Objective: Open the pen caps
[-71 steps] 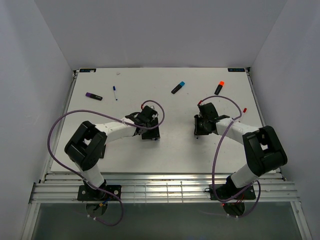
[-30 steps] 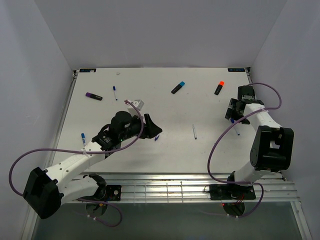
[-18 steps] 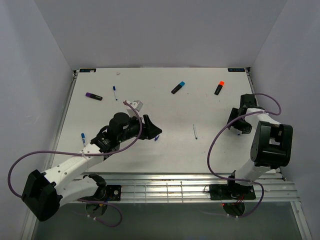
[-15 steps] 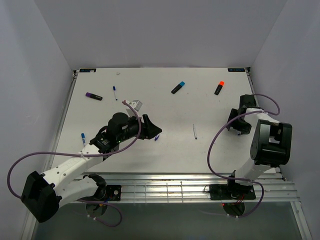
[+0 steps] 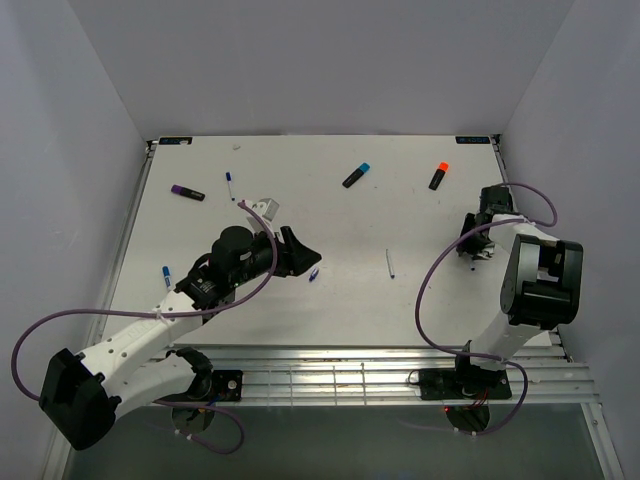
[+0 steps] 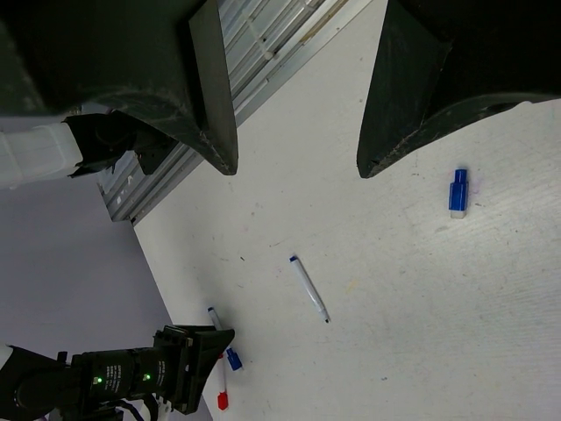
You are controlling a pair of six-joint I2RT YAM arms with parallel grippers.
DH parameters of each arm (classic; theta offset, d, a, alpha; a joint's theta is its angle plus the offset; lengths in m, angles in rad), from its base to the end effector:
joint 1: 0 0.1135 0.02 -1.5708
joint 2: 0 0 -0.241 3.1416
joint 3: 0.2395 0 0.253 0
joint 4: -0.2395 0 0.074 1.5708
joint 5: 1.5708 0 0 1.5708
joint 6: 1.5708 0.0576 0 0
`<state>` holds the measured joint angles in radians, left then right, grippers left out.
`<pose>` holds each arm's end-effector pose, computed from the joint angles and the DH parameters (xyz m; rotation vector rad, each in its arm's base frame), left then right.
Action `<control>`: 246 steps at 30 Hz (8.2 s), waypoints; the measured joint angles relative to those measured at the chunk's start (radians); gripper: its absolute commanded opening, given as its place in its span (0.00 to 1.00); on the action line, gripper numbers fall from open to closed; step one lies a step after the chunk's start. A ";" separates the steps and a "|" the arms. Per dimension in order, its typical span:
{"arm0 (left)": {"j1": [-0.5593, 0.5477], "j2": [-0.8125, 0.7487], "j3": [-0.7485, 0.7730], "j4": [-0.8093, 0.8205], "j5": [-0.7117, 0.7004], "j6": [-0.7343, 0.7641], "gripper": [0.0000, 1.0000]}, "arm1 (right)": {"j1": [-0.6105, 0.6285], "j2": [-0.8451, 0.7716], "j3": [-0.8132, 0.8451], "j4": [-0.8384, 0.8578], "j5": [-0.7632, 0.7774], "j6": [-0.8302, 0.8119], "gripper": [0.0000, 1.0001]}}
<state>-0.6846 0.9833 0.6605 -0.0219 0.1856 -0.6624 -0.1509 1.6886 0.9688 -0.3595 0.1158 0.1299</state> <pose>0.1958 -0.1736 0.2489 0.1577 2.0581 -1.0536 0.3298 -0.0569 0.1203 0.4085 2.6156 -0.1604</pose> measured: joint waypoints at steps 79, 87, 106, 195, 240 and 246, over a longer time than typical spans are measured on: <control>-0.065 0.189 0.019 -0.030 -0.103 -0.262 0.18 | 1.070 -0.410 -0.172 0.299 -0.227 0.413 0.08; -0.066 0.200 0.026 -0.040 -0.121 -0.272 0.00 | 1.098 -0.402 -0.155 0.275 -0.162 0.410 0.08; 0.129 0.425 0.287 -0.352 0.116 -0.279 0.00 | 1.352 -0.286 -0.094 0.283 0.442 0.361 0.08; 0.367 0.426 0.240 -0.162 0.555 -0.358 0.00 | 1.258 -0.321 -0.140 0.466 0.330 0.148 0.08; 0.181 0.535 0.146 -0.243 0.150 0.095 0.00 | 0.549 -0.402 -0.221 0.086 0.040 0.219 0.08; 0.181 0.561 0.147 -0.232 0.128 0.106 0.00 | 0.519 -0.351 -0.236 0.093 0.037 0.194 0.08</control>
<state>-0.5037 1.5444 0.8078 -0.2539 0.3138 -0.5564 0.3679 1.3380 0.7326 -0.2668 0.1524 0.3241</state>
